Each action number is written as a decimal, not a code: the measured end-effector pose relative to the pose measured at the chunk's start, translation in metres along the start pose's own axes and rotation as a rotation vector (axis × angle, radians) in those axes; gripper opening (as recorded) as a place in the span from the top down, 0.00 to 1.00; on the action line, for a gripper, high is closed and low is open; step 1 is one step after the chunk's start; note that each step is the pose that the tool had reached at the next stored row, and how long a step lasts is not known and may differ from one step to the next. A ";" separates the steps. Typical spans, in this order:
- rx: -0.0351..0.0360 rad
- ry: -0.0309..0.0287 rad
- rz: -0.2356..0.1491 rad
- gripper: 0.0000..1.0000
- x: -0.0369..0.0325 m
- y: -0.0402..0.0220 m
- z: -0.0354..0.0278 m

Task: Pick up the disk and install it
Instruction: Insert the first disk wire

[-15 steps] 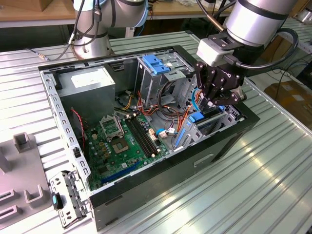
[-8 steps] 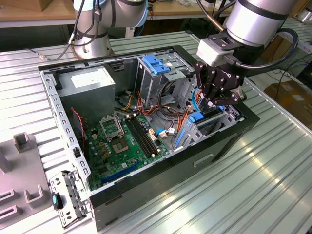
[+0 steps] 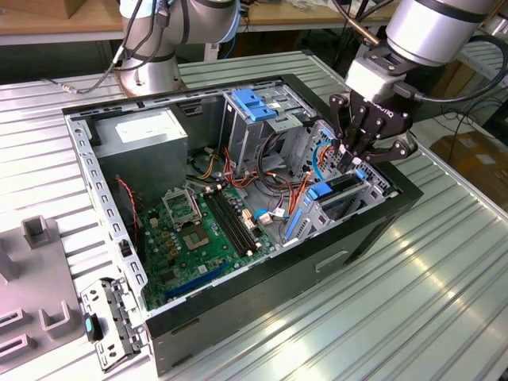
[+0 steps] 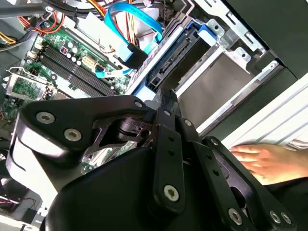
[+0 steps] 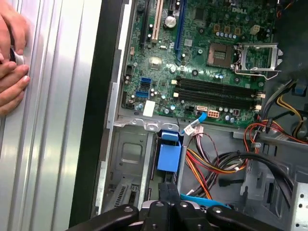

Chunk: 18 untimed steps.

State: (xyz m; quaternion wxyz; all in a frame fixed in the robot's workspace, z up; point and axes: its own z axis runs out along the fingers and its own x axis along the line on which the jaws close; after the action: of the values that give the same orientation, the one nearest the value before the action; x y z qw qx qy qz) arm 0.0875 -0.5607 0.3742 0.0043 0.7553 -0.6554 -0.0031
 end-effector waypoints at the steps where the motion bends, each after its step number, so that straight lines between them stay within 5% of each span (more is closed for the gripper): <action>1: 0.0000 -0.0001 0.000 0.89 0.0000 -0.0009 0.0001; 5: 0.0000 -0.0002 0.004 0.89 0.0004 -0.0062 0.0000; 18: 0.0000 -0.0002 0.007 0.89 0.0004 -0.0062 0.0000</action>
State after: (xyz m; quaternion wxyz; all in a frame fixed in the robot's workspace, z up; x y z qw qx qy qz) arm 0.0937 -0.5602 0.3741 0.0043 0.7531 -0.6579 -0.0031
